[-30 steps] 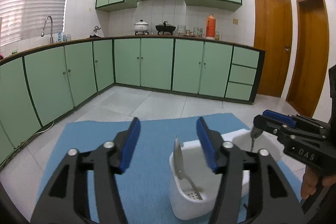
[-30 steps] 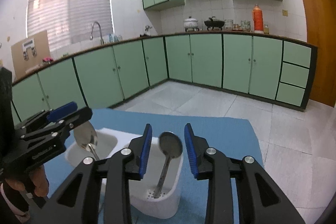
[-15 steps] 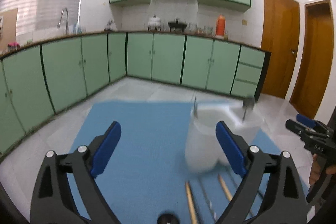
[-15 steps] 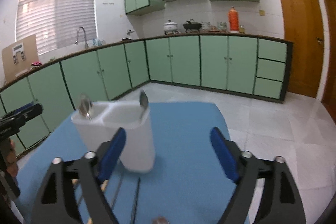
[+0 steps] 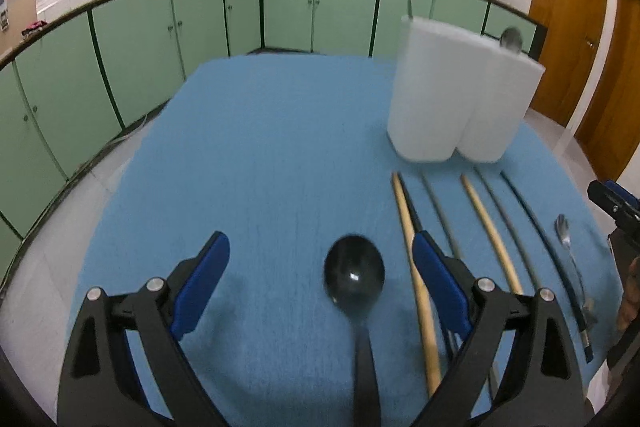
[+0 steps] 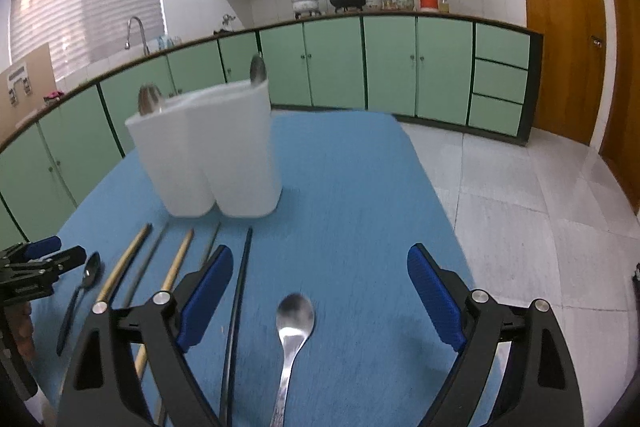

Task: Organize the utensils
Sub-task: 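Move left tool to the black spoon while right tool approaches the flower-handled spoon, then close left tool on the black spoon while right tool grasps the flower-handled spoon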

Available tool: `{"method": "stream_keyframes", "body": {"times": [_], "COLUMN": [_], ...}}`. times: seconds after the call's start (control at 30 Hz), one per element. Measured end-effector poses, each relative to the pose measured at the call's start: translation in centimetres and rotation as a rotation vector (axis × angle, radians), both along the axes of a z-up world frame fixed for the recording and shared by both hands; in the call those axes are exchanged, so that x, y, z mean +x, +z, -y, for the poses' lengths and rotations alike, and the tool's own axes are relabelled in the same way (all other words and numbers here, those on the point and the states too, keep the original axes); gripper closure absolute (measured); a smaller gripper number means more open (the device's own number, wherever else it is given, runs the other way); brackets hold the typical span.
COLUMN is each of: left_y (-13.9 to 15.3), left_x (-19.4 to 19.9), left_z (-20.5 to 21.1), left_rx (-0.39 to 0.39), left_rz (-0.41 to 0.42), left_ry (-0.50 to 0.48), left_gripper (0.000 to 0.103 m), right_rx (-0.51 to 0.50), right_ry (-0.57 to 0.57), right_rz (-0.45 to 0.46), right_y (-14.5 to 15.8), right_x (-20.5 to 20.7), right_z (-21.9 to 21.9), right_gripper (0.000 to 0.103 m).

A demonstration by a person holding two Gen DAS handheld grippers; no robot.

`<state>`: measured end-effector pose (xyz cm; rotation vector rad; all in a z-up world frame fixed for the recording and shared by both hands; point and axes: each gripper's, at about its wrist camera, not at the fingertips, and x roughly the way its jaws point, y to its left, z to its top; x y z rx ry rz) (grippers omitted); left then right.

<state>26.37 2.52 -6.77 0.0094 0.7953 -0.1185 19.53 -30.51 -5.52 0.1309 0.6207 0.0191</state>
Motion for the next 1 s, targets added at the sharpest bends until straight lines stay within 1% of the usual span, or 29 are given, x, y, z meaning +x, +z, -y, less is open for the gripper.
{"method": "stream_keyframes", "body": {"times": [0.03, 0.07, 0.13, 0.2, 0.23, 0.3, 0.37, 0.5, 0.67, 0.77, 0.83, 0.93, 1.0], "left_y": [-0.3, -0.6, -1.1, -1.5, -1.7, -1.9, -1.8, -1.7, -1.7, -1.6, -1.6, -1.6, -1.7], "left_x": [0.0, 0.1, 0.3, 0.4, 0.5, 0.8, 0.8, 1.0, 1.0, 0.9, 0.8, 0.6, 0.6], "left_z": [0.1, 0.1, 0.5, 0.6, 0.6, 0.5, 0.4, 0.6, 1.2, 1.5, 1.8, 1.7, 1.5], "left_rx": [0.001, 0.004, 0.007, 0.008, 0.000, -0.016, -0.024, -0.026, -0.010, 0.000, 0.003, 0.001, -0.002], "left_rz": [-0.009, -0.021, -0.038, -0.052, -0.063, -0.080, -0.080, -0.083, -0.083, -0.081, -0.080, -0.078, -0.078], "left_ry": [-0.002, -0.004, -0.006, -0.005, -0.010, -0.011, -0.013, -0.016, -0.023, -0.025, -0.026, -0.027, -0.025], "left_gripper": [0.017, 0.021, 0.023, 0.027, 0.028, 0.035, 0.038, 0.042, 0.047, 0.050, 0.053, 0.055, 0.056], "right_rx": [0.005, 0.008, 0.000, -0.003, -0.004, -0.010, -0.022, -0.033, -0.043, -0.049, -0.050, -0.055, -0.052], "right_ry": [0.004, 0.006, 0.008, 0.018, 0.022, 0.029, 0.040, 0.061, 0.068, 0.077, 0.088, 0.093, 0.100], "right_rz": [-0.006, -0.012, -0.028, -0.036, -0.037, -0.040, -0.051, -0.075, -0.114, -0.139, -0.151, -0.175, -0.195], "right_y": [-0.1, -0.3, -0.9, -1.0, -1.0, -1.1, -1.1, -1.2, -1.4, -1.6, -1.8, -2.1, -2.4], "right_x": [0.1, 0.1, 0.2, 0.4, 0.4, 0.3, 0.4, 0.4, 0.4, 0.5, 0.6, 1.0, 1.3], "right_z": [0.4, 0.3, 0.2, -0.1, -0.1, -0.2, -0.4, -0.7, -0.6, -0.6, -0.6, -0.6, -0.7], "right_gripper": [0.016, 0.016, 0.016, 0.016, 0.016, 0.016, 0.017, 0.022, 0.029, 0.036, 0.042, 0.048, 0.049]}}
